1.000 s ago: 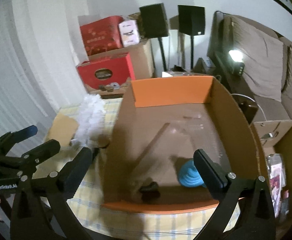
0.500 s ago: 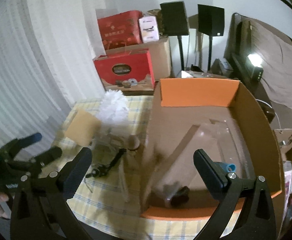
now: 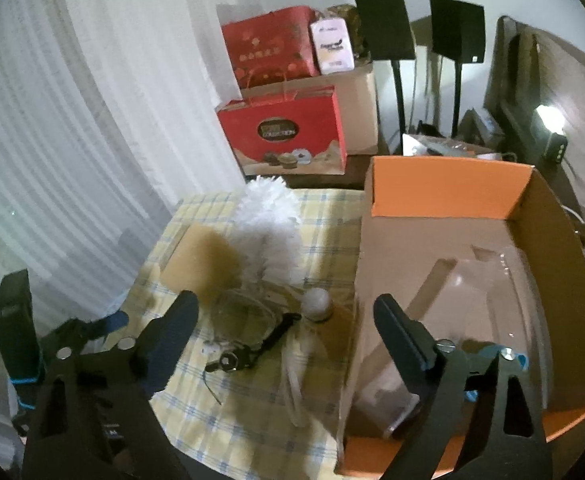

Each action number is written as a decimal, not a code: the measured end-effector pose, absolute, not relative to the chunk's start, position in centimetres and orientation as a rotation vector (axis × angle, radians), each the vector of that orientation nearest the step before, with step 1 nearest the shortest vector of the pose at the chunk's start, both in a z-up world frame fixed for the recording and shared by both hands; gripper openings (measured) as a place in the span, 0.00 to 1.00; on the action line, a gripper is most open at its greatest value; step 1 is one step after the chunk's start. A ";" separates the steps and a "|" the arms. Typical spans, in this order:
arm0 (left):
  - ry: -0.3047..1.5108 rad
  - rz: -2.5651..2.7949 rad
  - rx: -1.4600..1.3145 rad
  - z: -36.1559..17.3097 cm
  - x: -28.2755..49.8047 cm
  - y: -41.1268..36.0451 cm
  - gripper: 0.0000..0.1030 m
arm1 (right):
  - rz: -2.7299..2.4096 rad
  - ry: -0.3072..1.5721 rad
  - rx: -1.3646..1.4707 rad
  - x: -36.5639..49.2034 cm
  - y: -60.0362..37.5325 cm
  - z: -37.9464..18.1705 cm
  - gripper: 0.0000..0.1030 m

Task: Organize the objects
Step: 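Withdraw both tools from the box toward the remaining table items, then grasp the white earphones by the black clip with the left tool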

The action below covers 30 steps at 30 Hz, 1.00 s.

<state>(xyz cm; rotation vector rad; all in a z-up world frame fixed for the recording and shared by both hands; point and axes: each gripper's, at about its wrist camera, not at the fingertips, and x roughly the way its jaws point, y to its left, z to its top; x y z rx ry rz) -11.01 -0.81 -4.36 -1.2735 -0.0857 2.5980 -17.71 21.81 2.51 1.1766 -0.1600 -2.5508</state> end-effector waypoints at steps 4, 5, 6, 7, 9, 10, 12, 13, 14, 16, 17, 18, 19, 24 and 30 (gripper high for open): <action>-0.087 2.576 -1.288 -5.0 -11.1 -0.9 0.90 | -2.515 -0.144 1.220 -19.1 21.1 1.6 0.70; -0.091 2.573 -1.290 -5.2 -11.1 -0.9 0.90 | -2.518 -0.123 1.230 -19.3 20.8 1.3 0.68; -0.096 2.571 -1.291 -5.3 -11.1 -1.0 0.90 | -2.520 -0.104 1.238 -19.6 20.5 1.0 0.66; -0.104 2.568 -1.292 -5.4 -11.2 -1.0 0.90 | -2.520 -0.091 1.246 -19.8 20.4 0.8 0.64; -0.116 2.562 -1.294 -5.4 -11.4 -1.0 0.90 | -2.517 -0.070 1.272 -20.3 20.1 0.1 0.60; -0.120 2.559 -1.294 -5.5 -11.5 -1.0 0.89 | -2.516 -0.063 1.284 -20.6 20.0 -0.2 0.58; -0.117 2.551 -1.294 -5.6 -11.6 -0.8 0.85 | -2.515 -0.050 1.300 -20.9 19.9 -0.7 0.55; -0.110 2.547 -1.295 -5.6 -11.8 -0.6 0.83 | -2.515 -0.048 1.301 -21.0 19.9 -0.8 0.54; -0.099 2.544 -1.293 -5.6 -11.9 -0.4 0.82 | -2.514 -0.049 1.301 -21.0 19.8 -0.8 0.53; -0.081 2.538 -1.286 -5.7 -12.1 0.2 0.76 | -2.514 -0.066 1.295 -20.9 19.9 -0.8 0.53; -0.067 2.532 -1.281 -5.7 -12.3 0.7 0.74 | -2.512 -0.083 1.289 -20.8 20.0 -0.6 0.53; -0.056 2.525 -1.278 -5.7 -12.5 1.1 0.70 | -2.512 -0.090 1.286 -20.7 20.1 -0.5 0.53; -0.043 2.517 -1.276 -5.8 -12.7 1.6 0.67 | -2.512 -0.096 1.282 -20.6 20.1 -0.3 0.53; 0.038 2.465 -1.269 -6.6 -13.8 4.6 0.54 | -2.503 -0.114 1.290 -20.7 20.3 0.0 0.53; 0.116 2.454 -1.286 -8.0 -15.5 7.2 0.45 | -2.491 -0.148 1.296 -20.8 20.9 0.0 0.53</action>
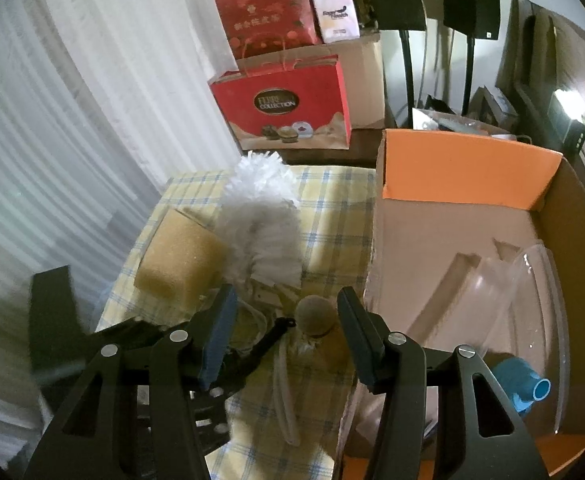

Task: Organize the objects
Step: 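Grasp the white earphones by the black clip with the left tool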

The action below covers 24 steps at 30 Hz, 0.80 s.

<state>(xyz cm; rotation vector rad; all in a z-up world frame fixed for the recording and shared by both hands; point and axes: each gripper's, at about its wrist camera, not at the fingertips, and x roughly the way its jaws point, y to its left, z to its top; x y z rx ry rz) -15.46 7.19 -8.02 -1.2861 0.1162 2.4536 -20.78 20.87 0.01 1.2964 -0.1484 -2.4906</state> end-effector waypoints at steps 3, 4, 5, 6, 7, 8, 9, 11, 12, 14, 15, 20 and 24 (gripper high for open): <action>0.118 2.449 -1.285 -8.3 -15.9 7.8 0.44 | -2.497 -0.146 1.292 -20.6 21.1 0.0 0.51; 0.122 2.446 -1.289 -8.3 -16.1 7.9 0.44 | -2.489 -0.155 1.288 -20.6 21.2 0.0 0.51; 0.128 2.444 -1.290 -8.3 -16.1 7.9 0.44 | -2.486 -0.163 1.288 -20.6 21.3 0.1 0.51; 0.134 2.438 -1.287 -8.4 -16.2 8.0 0.42 | -2.488 -0.165 1.286 -20.5 21.5 0.1 0.51; 0.135 2.430 -1.281 -8.4 -16.2 8.1 0.38 | -2.493 -0.167 1.283 -20.5 21.6 0.2 0.51; 0.135 2.426 -1.280 -8.5 -16.2 8.1 0.37 | -2.496 -0.176 1.276 -20.5 21.8 0.3 0.51; 0.133 2.422 -1.282 -8.5 -16.3 8.2 0.37 | -2.497 -0.186 1.273 -20.5 21.9 0.4 0.51; 0.131 2.420 -1.288 -8.7 -16.5 8.3 0.37 | -2.500 -0.214 1.264 -20.4 22.3 0.6 0.51; 0.128 2.419 -1.289 -8.8 -16.7 8.4 0.37 | -2.501 -0.220 1.261 -20.3 22.5 0.7 0.51; 0.127 2.412 -1.291 -9.0 -16.8 8.7 0.37 | -2.503 -0.230 1.254 -20.1 22.8 1.0 0.51; 0.132 2.408 -1.294 -9.1 -16.9 8.8 0.37 | -2.506 -0.232 1.253 -20.0 22.9 1.0 0.51; 0.136 2.388 -1.307 -9.5 -17.2 9.3 0.34 | -2.512 -0.233 1.257 -19.7 23.4 1.1 0.51; 0.083 2.372 -1.294 -9.2 -17.2 9.0 0.14 | -2.510 -0.246 1.264 -19.7 23.8 0.9 0.51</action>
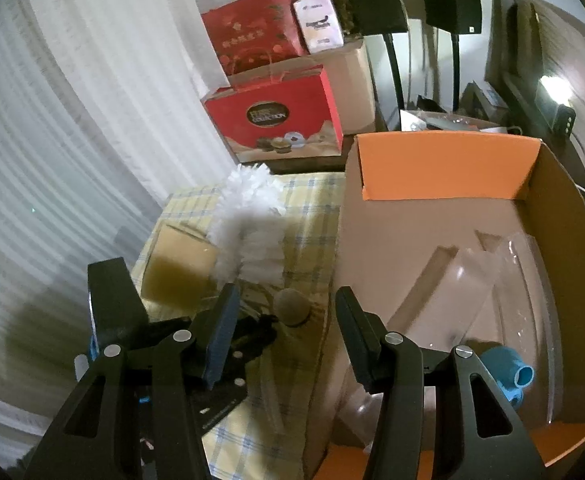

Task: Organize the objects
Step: 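Grasp the white earphones by the black clip with the left tool, then lift the earphones off the table with the left tool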

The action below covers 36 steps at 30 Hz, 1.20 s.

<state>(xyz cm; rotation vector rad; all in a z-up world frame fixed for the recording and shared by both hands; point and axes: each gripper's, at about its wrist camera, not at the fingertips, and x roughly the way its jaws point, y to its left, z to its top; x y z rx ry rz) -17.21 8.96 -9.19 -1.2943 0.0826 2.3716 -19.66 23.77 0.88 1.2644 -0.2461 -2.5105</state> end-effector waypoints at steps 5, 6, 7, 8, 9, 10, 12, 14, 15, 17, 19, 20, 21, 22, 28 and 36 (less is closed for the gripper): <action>0.011 2.349 -1.307 -9.1 -17.4 7.9 0.13 | -2.506 -0.246 1.260 -19.4 23.7 1.0 0.51; -0.009 2.347 -1.306 -9.0 -17.4 7.5 0.13 | -2.506 -0.245 1.259 -19.3 23.7 1.0 0.51; -0.034 2.347 -1.298 -8.7 -17.2 7.2 0.13 | -2.504 -0.243 1.258 -19.2 23.6 1.0 0.51; -0.050 2.349 -1.290 -8.4 -17.0 6.9 0.13 | -2.504 -0.242 1.257 -19.2 23.6 1.0 0.51; -0.070 2.351 -1.275 -7.9 -16.7 6.5 0.13 | -2.503 -0.239 1.255 -19.2 23.5 1.0 0.51; -0.080 2.351 -1.263 -7.5 -16.6 6.3 0.13 | -2.503 -0.236 1.253 -19.1 23.5 1.1 0.51; -0.101 2.355 -1.225 -6.3 -15.8 5.7 0.13 | -2.502 -0.232 1.249 -19.0 23.4 1.3 0.51; -0.118 2.361 -1.198 -5.3 -15.3 5.1 0.13 | -2.503 -0.232 1.244 -18.9 23.4 1.4 0.51; -0.134 2.366 -1.178 -4.6 -14.9 4.6 0.13 | -2.502 -0.233 1.242 -18.9 23.3 1.4 0.51; -0.168 2.369 -1.148 -3.4 -14.2 3.6 0.13 | -2.501 -0.235 1.236 -18.8 23.3 1.5 0.51; -0.189 2.380 -1.115 -2.1 -13.7 2.8 0.13 | -2.500 -0.237 1.232 -18.7 23.1 1.5 0.51; -0.194 2.391 -1.095 -1.3 -13.4 2.3 0.13 | -2.498 -0.236 1.229 -18.6 23.0 1.6 0.51; -0.196 2.395 -1.083 -0.8 -13.3 2.1 0.13 | -2.496 -0.233 1.227 -18.6 22.8 1.6 0.51; -0.199 2.401 -1.073 -0.5 -13.2 1.7 0.13 | -2.491 -0.226 1.222 -18.5 22.6 1.7 0.51; -0.273 2.419 -1.047 1.2 -12.9 -0.3 0.13 | -2.410 -0.153 1.193 -17.3 20.3 1.7 0.51; -0.304 2.445 -1.034 1.8 -12.5 -1.6 0.13 | -2.368 -0.123 1.204 -17.0 18.8 0.7 0.51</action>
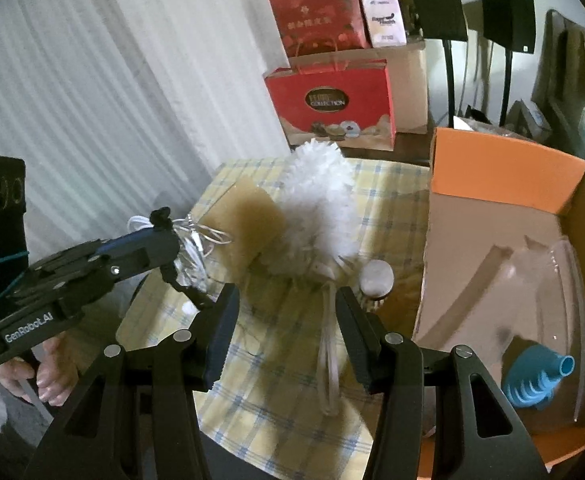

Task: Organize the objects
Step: 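Lift the earphones off the table with the left tool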

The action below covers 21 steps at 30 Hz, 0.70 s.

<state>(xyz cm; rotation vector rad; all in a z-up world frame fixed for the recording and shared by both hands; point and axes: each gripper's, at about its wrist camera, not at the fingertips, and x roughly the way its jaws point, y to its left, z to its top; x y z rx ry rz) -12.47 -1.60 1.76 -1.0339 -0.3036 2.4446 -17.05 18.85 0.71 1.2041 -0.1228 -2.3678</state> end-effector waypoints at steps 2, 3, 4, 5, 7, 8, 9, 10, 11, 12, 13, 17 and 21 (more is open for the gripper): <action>-0.304 2.453 -1.033 1.9 -12.3 -1.8 0.13 | -2.366 -0.122 1.189 -17.1 18.8 1.0 0.51; -0.306 2.458 -1.031 2.0 -12.3 -1.9 0.13 | -2.375 -0.125 1.184 -17.1 18.8 1.2 0.51; -0.308 2.462 -1.027 2.1 -12.2 -2.1 0.13 | -2.386 -0.130 1.181 -17.1 19.0 1.3 0.51; -0.313 2.466 -1.021 2.3 -12.1 -2.3 0.13 | -2.398 -0.132 1.180 -17.2 19.1 1.5 0.51; -0.324 2.473 -1.012 2.5 -12.0 -2.7 0.13 | -2.436 -0.118 1.188 -17.6 19.5 1.8 0.51; -0.328 2.475 -1.010 2.7 -12.0 -2.9 0.13 | -2.460 -0.101 1.194 -17.9 19.7 1.9 0.51; -0.334 2.480 -1.007 2.8 -11.9 -3.3 0.13 | -2.477 -0.091 1.198 -18.0 20.0 1.9 0.51; -0.338 2.487 -1.008 2.9 -11.9 -3.6 0.13 | -2.493 -0.086 1.204 -18.3 20.1 2.0 0.51; -0.343 2.495 -1.009 3.0 -11.8 -4.0 0.13 | -2.500 -0.089 1.211 -18.6 20.3 1.9 0.51; -0.348 2.497 -1.007 3.1 -11.8 -4.3 0.13 | -2.497 -0.099 1.214 -18.8 20.4 1.9 0.51; -0.355 2.498 -1.004 3.2 -11.7 -4.6 0.13 | -2.491 -0.108 1.213 -18.8 20.5 1.9 0.51; -0.373 2.514 -1.004 3.3 -11.7 -5.8 0.13 | -2.440 -0.115 1.170 -18.3 19.3 2.1 0.51; -0.376 2.522 -1.022 2.9 -11.8 -6.3 0.13 | -2.377 -0.083 1.158 -17.7 17.1 1.6 0.51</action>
